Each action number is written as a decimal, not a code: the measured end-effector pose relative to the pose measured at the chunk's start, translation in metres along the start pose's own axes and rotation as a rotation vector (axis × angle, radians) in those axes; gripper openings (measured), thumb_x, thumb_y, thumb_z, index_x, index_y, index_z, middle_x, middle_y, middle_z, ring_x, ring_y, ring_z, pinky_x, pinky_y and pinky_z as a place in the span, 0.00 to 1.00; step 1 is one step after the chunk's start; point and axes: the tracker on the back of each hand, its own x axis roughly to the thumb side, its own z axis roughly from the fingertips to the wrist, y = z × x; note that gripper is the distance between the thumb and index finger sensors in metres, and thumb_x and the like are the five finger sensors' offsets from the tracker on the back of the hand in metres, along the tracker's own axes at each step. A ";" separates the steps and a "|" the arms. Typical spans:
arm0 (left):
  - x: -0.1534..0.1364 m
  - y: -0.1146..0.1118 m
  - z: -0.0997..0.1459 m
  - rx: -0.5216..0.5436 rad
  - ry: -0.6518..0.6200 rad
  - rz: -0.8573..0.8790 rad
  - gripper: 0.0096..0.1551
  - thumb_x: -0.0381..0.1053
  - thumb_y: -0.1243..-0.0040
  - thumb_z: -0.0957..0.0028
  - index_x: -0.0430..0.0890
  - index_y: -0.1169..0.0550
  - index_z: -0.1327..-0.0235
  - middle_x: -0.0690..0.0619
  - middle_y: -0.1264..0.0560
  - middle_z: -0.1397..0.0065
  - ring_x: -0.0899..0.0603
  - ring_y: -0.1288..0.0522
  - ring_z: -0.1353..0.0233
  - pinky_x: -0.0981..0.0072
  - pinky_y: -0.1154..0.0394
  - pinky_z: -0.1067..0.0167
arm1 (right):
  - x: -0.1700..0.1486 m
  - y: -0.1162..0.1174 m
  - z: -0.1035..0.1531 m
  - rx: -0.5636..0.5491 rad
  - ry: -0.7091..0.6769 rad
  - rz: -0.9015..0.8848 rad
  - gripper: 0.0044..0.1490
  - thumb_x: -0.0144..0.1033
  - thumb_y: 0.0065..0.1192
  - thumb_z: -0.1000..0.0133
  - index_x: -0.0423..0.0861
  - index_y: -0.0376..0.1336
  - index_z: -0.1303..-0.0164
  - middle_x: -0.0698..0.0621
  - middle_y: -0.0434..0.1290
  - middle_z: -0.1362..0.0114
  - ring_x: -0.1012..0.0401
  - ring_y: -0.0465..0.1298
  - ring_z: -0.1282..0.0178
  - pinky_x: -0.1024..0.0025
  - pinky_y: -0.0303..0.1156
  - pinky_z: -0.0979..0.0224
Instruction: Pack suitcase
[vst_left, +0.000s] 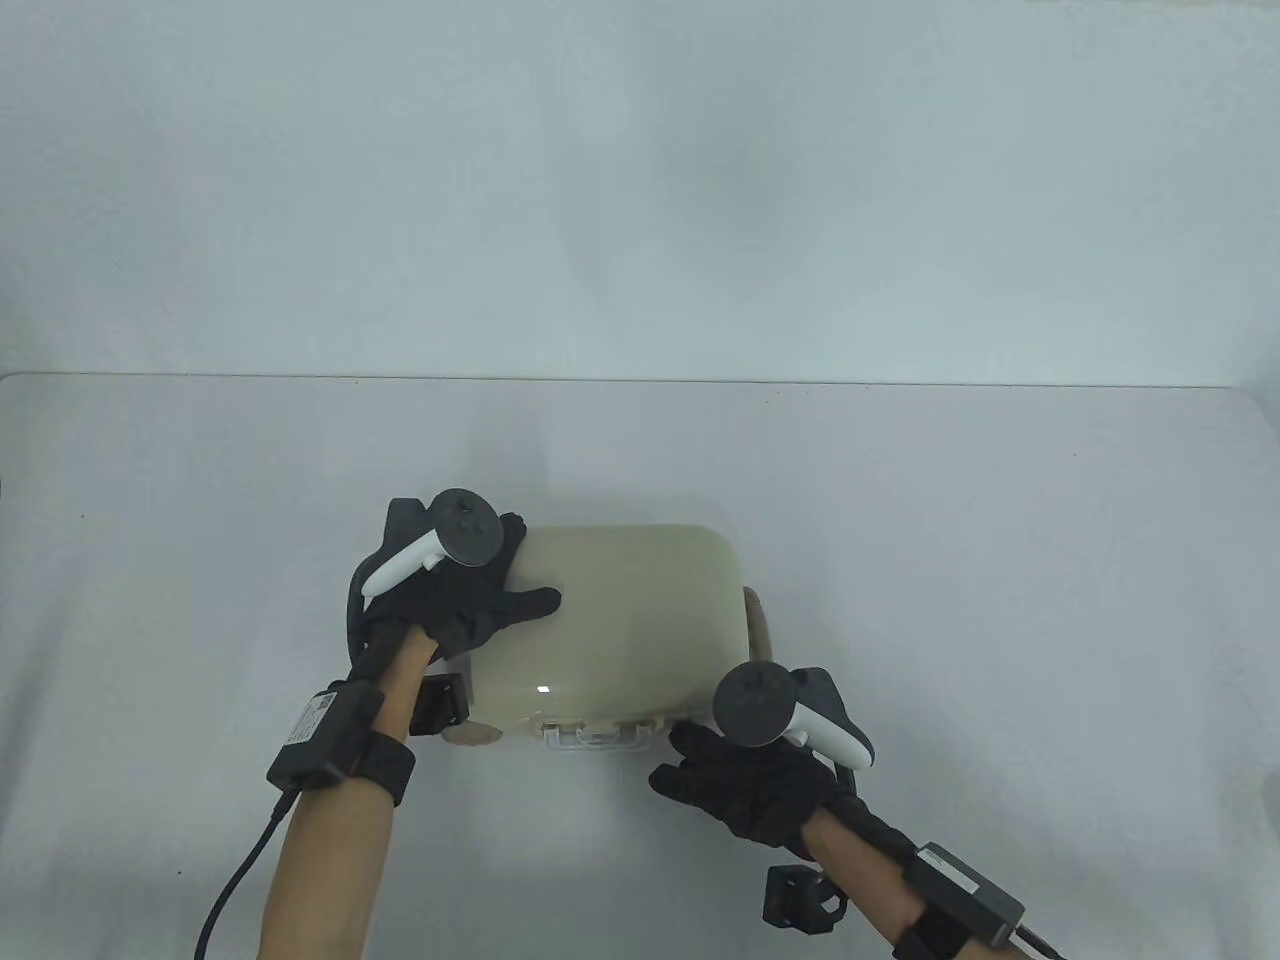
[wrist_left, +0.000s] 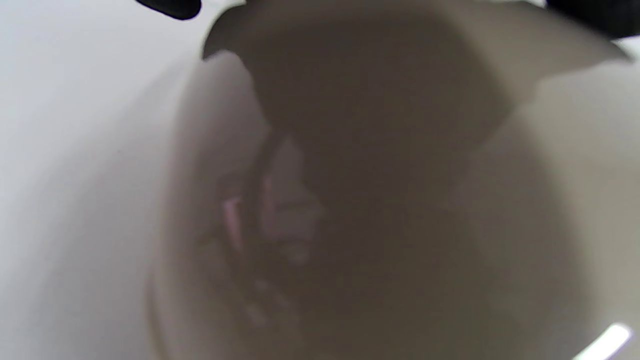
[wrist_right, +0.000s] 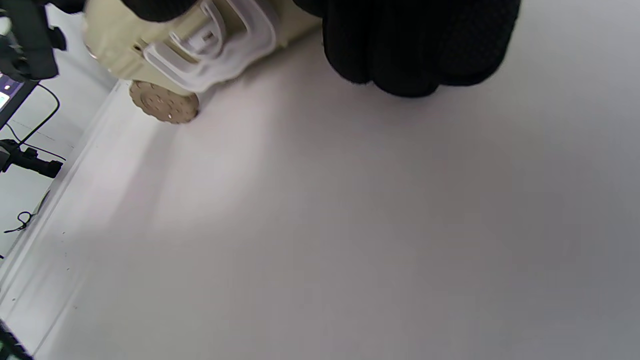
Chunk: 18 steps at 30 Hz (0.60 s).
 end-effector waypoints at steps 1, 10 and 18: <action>0.000 -0.001 0.000 -0.005 0.004 0.006 0.62 0.79 0.51 0.56 0.55 0.63 0.18 0.44 0.67 0.13 0.26 0.62 0.15 0.31 0.49 0.23 | -0.003 0.002 -0.002 0.026 0.001 -0.056 0.54 0.63 0.43 0.39 0.33 0.42 0.17 0.37 0.62 0.18 0.41 0.70 0.27 0.51 0.73 0.32; -0.004 -0.005 0.003 0.001 -0.016 0.035 0.63 0.78 0.51 0.56 0.56 0.64 0.19 0.46 0.69 0.13 0.28 0.64 0.15 0.36 0.52 0.21 | -0.014 0.018 -0.016 0.211 -0.086 -0.386 0.58 0.62 0.39 0.35 0.31 0.25 0.23 0.41 0.48 0.12 0.47 0.67 0.21 0.56 0.71 0.25; -0.003 -0.005 0.003 -0.011 -0.002 0.024 0.63 0.79 0.51 0.56 0.56 0.64 0.20 0.46 0.69 0.13 0.29 0.64 0.15 0.37 0.52 0.21 | -0.025 0.020 -0.022 0.265 -0.115 -0.474 0.58 0.65 0.41 0.36 0.38 0.25 0.20 0.46 0.49 0.12 0.51 0.67 0.21 0.54 0.70 0.23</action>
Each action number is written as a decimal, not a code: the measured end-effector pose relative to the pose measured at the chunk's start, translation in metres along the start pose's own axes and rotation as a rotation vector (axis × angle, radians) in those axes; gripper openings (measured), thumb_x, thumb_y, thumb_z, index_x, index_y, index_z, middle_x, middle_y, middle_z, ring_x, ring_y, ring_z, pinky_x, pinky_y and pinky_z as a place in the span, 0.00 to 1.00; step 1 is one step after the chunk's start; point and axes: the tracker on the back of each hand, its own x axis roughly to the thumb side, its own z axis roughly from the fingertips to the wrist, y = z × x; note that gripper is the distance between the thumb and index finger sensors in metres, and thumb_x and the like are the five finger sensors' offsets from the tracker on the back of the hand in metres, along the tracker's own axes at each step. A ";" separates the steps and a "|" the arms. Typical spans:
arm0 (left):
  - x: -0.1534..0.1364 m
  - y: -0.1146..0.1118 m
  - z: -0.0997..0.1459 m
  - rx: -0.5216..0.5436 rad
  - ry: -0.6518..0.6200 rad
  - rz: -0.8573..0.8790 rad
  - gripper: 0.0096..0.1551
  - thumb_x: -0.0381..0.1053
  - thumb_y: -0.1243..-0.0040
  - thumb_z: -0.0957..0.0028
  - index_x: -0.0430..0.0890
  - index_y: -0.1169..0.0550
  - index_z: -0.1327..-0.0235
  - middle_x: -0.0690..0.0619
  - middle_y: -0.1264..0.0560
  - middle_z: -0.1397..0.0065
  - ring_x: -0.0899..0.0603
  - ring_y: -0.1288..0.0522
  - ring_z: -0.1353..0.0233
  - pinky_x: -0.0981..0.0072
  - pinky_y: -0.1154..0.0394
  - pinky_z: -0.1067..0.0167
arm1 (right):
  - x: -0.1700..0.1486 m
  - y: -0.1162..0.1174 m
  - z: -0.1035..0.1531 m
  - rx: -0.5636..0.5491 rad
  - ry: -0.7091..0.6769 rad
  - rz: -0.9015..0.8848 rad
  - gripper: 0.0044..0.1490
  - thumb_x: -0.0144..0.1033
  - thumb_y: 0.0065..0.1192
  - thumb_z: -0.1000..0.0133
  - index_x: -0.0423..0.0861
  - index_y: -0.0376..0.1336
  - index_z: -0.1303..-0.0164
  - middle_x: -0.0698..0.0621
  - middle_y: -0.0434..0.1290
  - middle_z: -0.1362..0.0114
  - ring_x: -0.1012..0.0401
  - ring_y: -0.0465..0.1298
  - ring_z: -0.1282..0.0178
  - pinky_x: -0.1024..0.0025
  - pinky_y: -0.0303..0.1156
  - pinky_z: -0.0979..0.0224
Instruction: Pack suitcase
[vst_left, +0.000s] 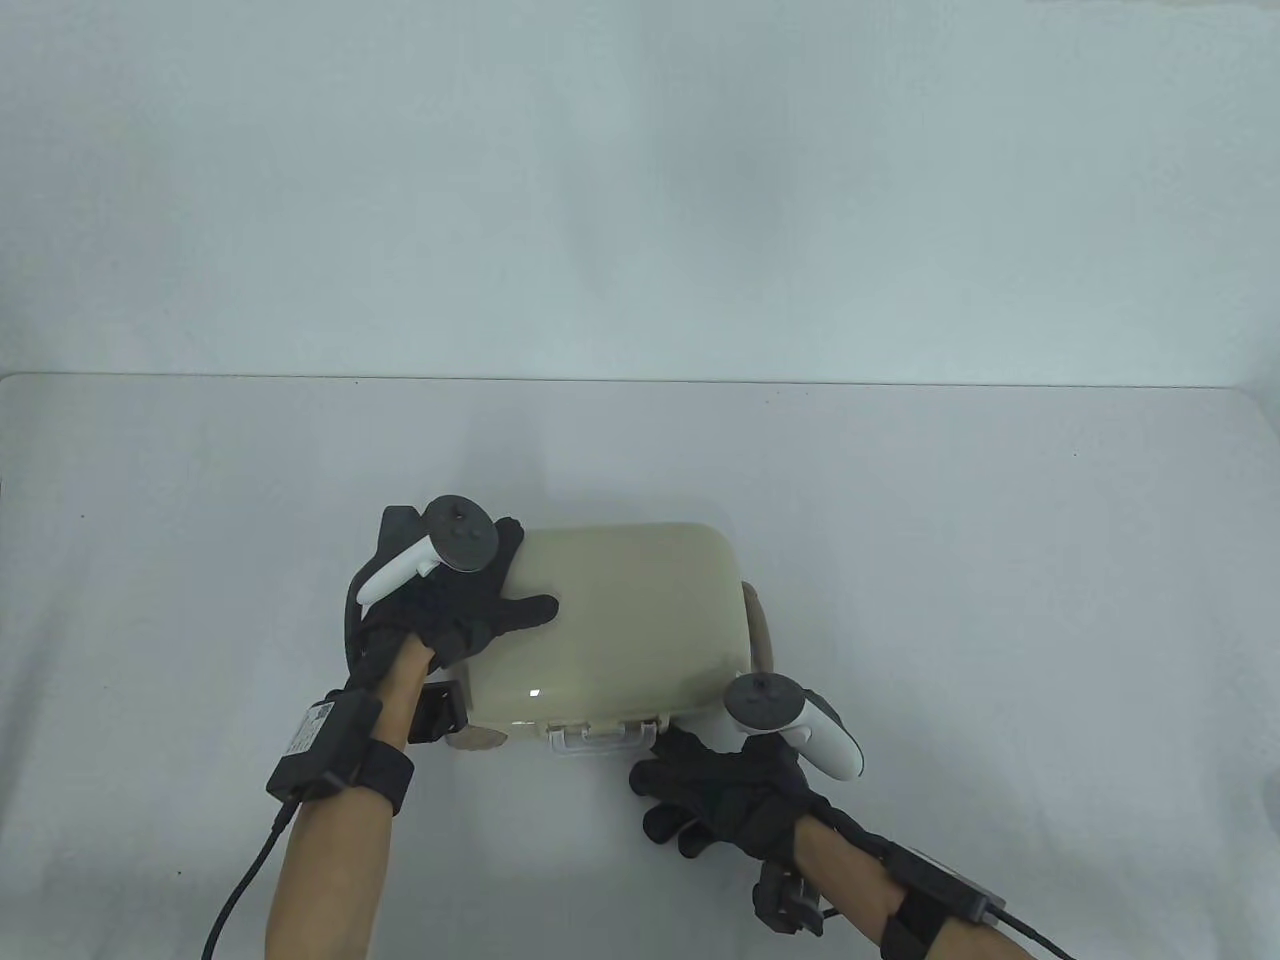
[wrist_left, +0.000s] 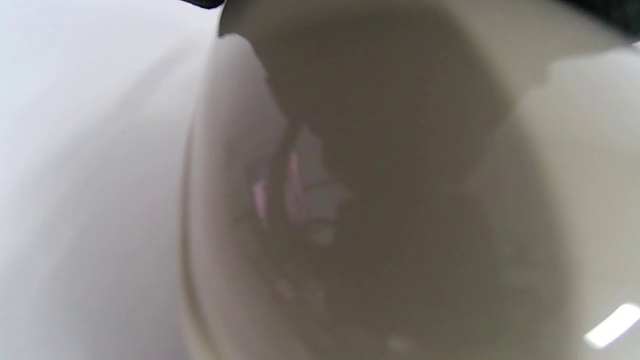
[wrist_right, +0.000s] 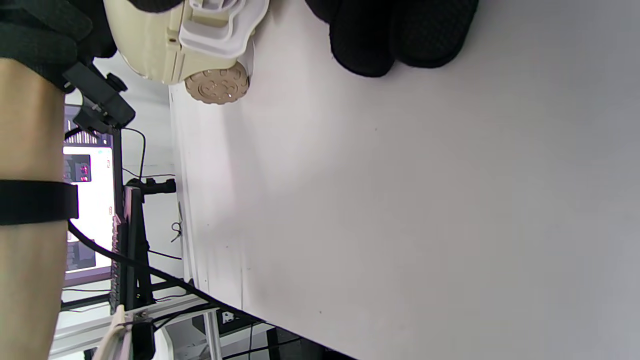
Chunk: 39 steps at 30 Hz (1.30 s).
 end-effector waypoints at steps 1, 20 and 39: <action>0.000 0.000 0.000 -0.002 0.003 0.002 0.63 0.79 0.51 0.57 0.57 0.64 0.20 0.46 0.69 0.14 0.29 0.64 0.15 0.37 0.52 0.21 | 0.000 -0.002 0.001 -0.012 0.003 -0.003 0.56 0.65 0.42 0.36 0.40 0.27 0.18 0.46 0.50 0.12 0.51 0.68 0.21 0.54 0.70 0.23; 0.000 0.002 -0.001 -0.023 0.004 -0.002 0.63 0.79 0.51 0.57 0.57 0.65 0.20 0.46 0.70 0.14 0.29 0.64 0.15 0.37 0.52 0.21 | 0.087 0.027 0.048 -0.359 -0.208 0.736 0.42 0.60 0.49 0.40 0.45 0.56 0.22 0.47 0.72 0.25 0.49 0.77 0.31 0.57 0.76 0.34; 0.000 0.002 -0.004 -0.017 -0.021 0.006 0.63 0.79 0.50 0.57 0.57 0.64 0.20 0.45 0.69 0.14 0.28 0.63 0.15 0.37 0.51 0.21 | 0.068 0.072 -0.041 -1.000 -0.081 2.154 0.71 0.63 0.52 0.46 0.36 0.17 0.25 0.34 0.35 0.14 0.30 0.55 0.16 0.34 0.60 0.22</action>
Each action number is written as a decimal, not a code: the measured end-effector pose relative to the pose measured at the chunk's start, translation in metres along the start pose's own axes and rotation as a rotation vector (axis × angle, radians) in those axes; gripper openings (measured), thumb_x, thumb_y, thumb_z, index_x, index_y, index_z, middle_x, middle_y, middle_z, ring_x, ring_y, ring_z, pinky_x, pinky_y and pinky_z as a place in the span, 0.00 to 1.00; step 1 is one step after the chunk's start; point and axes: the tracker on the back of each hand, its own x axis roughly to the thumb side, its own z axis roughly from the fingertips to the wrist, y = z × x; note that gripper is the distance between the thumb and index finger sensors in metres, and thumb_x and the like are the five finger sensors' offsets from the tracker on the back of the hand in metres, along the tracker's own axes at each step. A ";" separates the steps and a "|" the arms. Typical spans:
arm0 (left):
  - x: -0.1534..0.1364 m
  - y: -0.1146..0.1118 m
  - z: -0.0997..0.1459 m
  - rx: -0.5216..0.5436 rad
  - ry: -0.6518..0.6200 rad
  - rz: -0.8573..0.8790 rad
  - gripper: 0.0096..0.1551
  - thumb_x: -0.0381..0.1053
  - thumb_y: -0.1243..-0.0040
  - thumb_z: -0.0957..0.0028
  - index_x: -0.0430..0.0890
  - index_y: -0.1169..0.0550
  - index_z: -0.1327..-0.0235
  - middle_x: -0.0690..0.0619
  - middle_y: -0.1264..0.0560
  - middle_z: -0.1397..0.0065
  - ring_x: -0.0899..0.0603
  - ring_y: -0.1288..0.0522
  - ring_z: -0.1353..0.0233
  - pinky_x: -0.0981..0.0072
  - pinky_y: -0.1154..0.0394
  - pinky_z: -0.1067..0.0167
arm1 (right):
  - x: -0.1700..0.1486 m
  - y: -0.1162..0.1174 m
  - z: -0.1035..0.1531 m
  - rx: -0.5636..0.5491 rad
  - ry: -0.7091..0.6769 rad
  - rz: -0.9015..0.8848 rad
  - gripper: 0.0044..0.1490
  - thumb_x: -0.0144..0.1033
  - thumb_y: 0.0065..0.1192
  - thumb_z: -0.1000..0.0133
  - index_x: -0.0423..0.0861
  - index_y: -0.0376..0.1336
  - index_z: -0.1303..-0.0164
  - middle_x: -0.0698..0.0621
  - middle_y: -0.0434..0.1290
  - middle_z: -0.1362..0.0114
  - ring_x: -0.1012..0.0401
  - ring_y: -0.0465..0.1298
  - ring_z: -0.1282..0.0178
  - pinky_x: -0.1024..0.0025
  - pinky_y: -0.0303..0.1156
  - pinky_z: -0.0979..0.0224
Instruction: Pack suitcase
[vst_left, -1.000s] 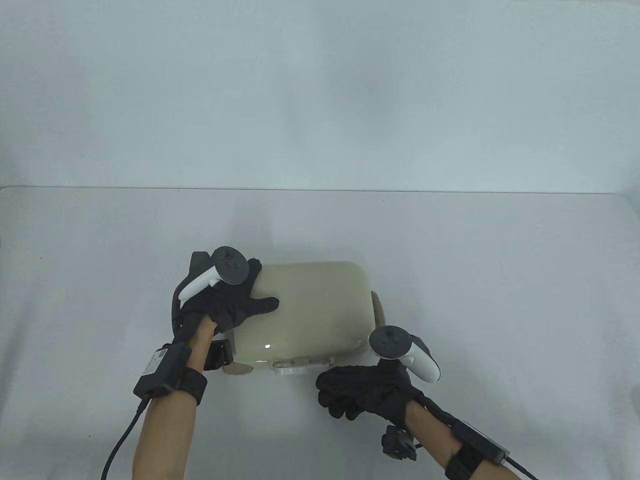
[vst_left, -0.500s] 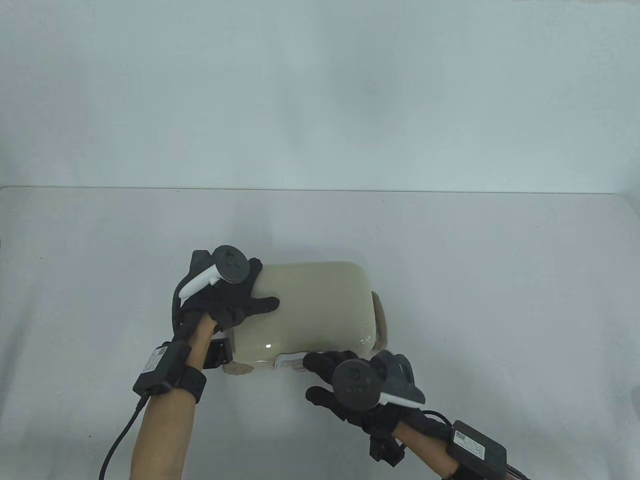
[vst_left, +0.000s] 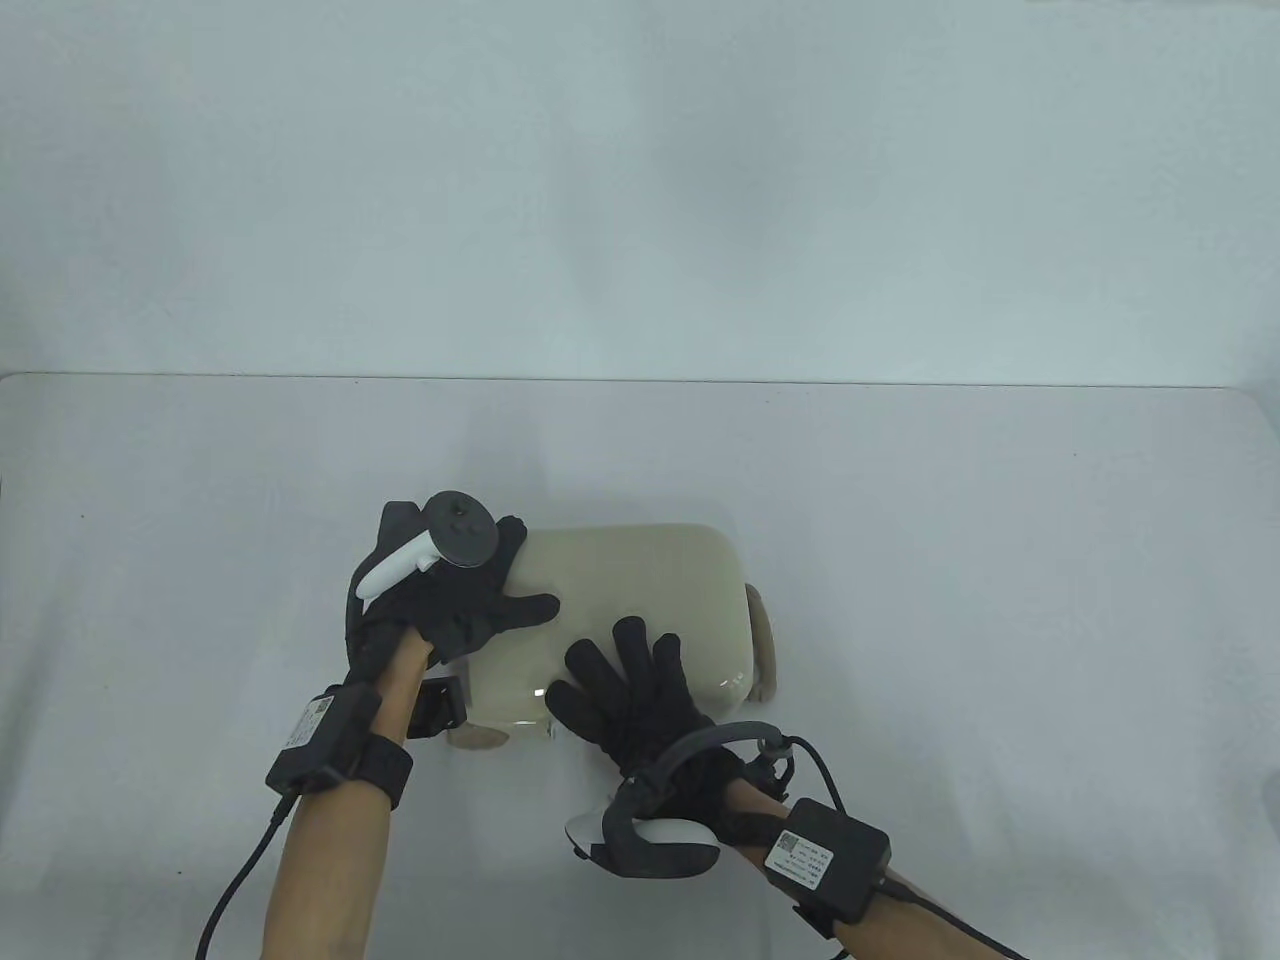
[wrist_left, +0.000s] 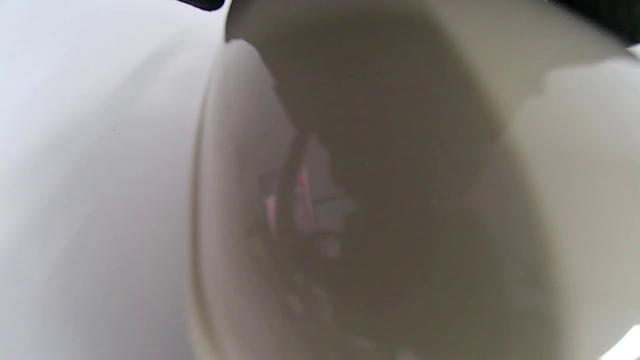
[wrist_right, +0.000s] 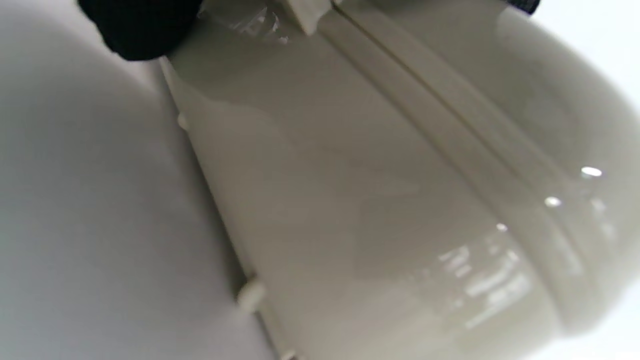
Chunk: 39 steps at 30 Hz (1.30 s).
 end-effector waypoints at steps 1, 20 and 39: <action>0.000 0.000 0.000 -0.001 0.001 -0.001 0.63 0.79 0.50 0.57 0.56 0.64 0.20 0.45 0.69 0.14 0.28 0.63 0.15 0.37 0.51 0.21 | -0.001 -0.001 0.000 0.003 -0.003 -0.008 0.68 0.63 0.49 0.45 0.37 0.17 0.25 0.34 0.35 0.14 0.30 0.55 0.16 0.35 0.60 0.22; 0.000 0.001 0.004 0.014 -0.027 -0.043 0.62 0.78 0.51 0.56 0.56 0.63 0.19 0.44 0.68 0.13 0.29 0.64 0.15 0.38 0.53 0.20 | -0.036 -0.020 -0.006 0.094 0.000 -0.329 0.43 0.59 0.24 0.43 0.55 0.26 0.21 0.50 0.38 0.12 0.41 0.52 0.12 0.42 0.55 0.15; 0.027 -0.029 0.169 0.504 -0.194 -0.384 0.60 0.76 0.58 0.52 0.46 0.61 0.17 0.40 0.63 0.13 0.29 0.61 0.16 0.39 0.50 0.21 | -0.159 -0.032 0.054 0.244 0.408 -0.973 0.61 0.74 0.29 0.48 0.43 0.33 0.15 0.41 0.42 0.09 0.33 0.47 0.13 0.33 0.51 0.19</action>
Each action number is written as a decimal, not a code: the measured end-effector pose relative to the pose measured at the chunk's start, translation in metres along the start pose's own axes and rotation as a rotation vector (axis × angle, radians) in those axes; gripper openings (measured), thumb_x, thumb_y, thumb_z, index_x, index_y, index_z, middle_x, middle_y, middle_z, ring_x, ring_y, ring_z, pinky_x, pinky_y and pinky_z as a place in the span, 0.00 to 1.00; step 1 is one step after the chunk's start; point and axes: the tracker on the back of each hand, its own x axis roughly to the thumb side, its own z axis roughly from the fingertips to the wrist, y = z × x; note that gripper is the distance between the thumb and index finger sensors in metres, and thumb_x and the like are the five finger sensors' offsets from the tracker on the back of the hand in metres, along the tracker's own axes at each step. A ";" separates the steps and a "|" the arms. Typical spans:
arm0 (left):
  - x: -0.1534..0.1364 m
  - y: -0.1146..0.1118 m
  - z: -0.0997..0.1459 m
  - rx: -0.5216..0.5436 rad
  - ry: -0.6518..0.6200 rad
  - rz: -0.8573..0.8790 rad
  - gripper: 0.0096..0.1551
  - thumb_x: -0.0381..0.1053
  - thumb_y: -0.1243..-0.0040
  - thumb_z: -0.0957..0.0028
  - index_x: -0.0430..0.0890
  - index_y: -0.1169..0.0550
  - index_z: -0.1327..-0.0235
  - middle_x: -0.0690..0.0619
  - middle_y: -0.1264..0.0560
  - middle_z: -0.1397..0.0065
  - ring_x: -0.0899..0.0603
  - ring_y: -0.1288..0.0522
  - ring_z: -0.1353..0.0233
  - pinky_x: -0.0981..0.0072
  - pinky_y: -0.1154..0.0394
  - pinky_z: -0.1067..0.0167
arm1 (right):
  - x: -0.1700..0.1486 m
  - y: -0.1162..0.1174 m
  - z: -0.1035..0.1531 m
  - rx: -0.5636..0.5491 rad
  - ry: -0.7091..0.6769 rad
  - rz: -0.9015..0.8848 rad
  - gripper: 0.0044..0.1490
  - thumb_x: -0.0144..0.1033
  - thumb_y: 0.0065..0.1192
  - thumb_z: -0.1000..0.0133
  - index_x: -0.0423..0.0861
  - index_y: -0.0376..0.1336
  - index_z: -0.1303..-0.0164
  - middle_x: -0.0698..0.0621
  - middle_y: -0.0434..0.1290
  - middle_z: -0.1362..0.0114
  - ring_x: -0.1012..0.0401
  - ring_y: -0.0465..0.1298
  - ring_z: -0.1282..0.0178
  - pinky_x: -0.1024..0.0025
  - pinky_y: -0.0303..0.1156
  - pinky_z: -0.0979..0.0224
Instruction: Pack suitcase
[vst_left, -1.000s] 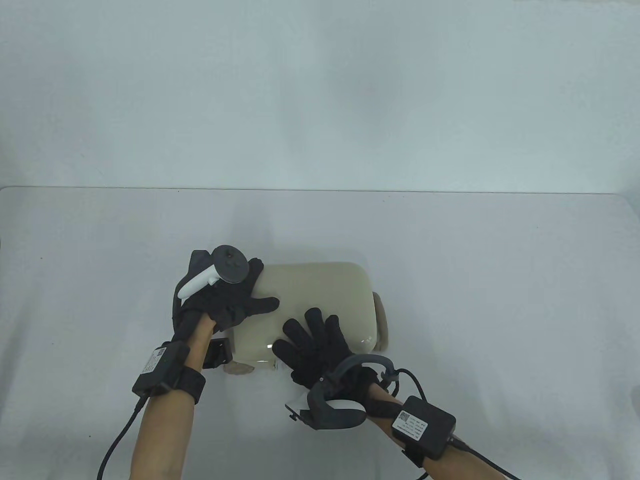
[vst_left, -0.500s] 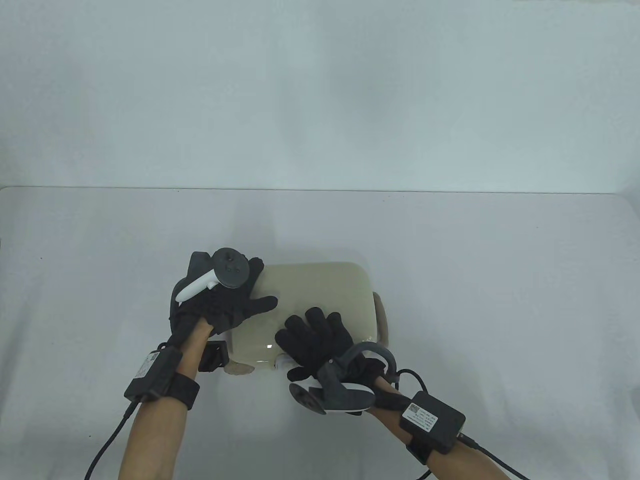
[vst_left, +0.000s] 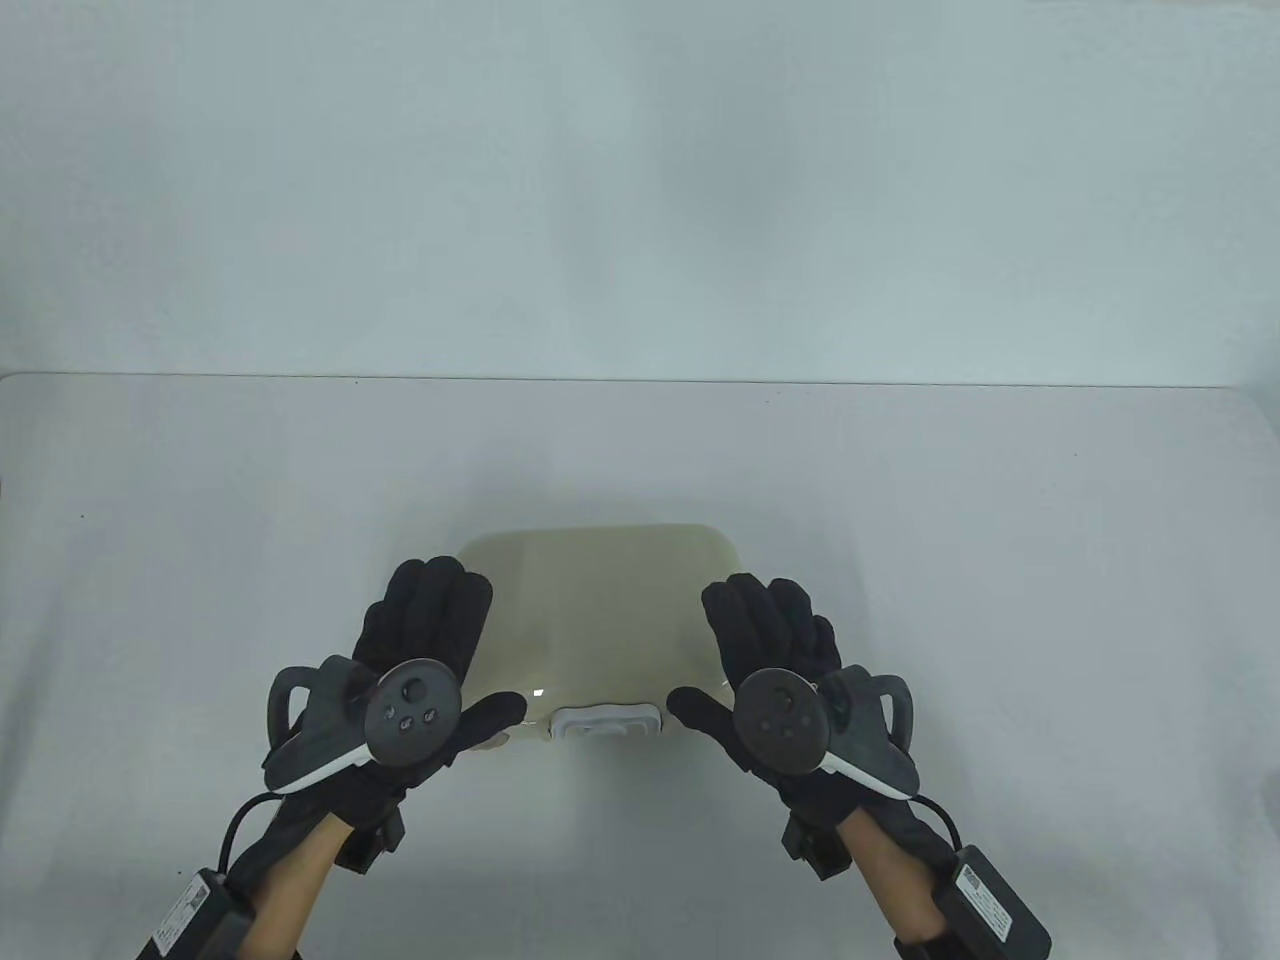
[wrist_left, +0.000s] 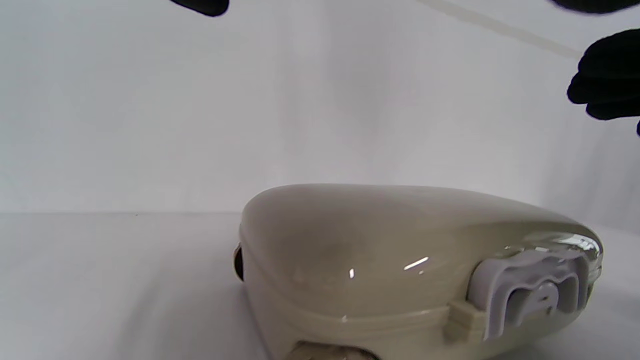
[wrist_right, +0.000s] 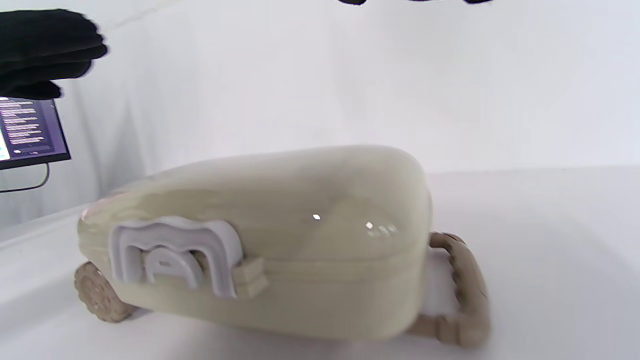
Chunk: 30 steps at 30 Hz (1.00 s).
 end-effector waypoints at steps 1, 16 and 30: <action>-0.002 -0.001 0.003 0.002 0.001 0.003 0.60 0.76 0.58 0.52 0.46 0.61 0.17 0.40 0.63 0.13 0.29 0.61 0.16 0.39 0.50 0.21 | -0.002 0.001 0.001 -0.006 0.006 0.012 0.61 0.74 0.29 0.48 0.44 0.33 0.15 0.41 0.42 0.09 0.33 0.47 0.12 0.33 0.51 0.19; -0.023 -0.033 0.010 -0.019 0.028 0.047 0.60 0.76 0.58 0.53 0.47 0.61 0.18 0.40 0.64 0.13 0.29 0.62 0.16 0.40 0.51 0.21 | -0.023 0.039 0.004 0.010 0.077 0.101 0.62 0.74 0.30 0.49 0.43 0.30 0.16 0.41 0.39 0.09 0.34 0.44 0.12 0.32 0.46 0.19; -0.027 -0.035 0.007 -0.033 0.037 0.058 0.60 0.76 0.57 0.53 0.47 0.60 0.17 0.41 0.63 0.13 0.30 0.62 0.16 0.40 0.51 0.21 | -0.022 0.041 0.004 0.011 0.079 0.119 0.62 0.74 0.30 0.49 0.43 0.31 0.16 0.41 0.40 0.10 0.33 0.44 0.12 0.32 0.47 0.19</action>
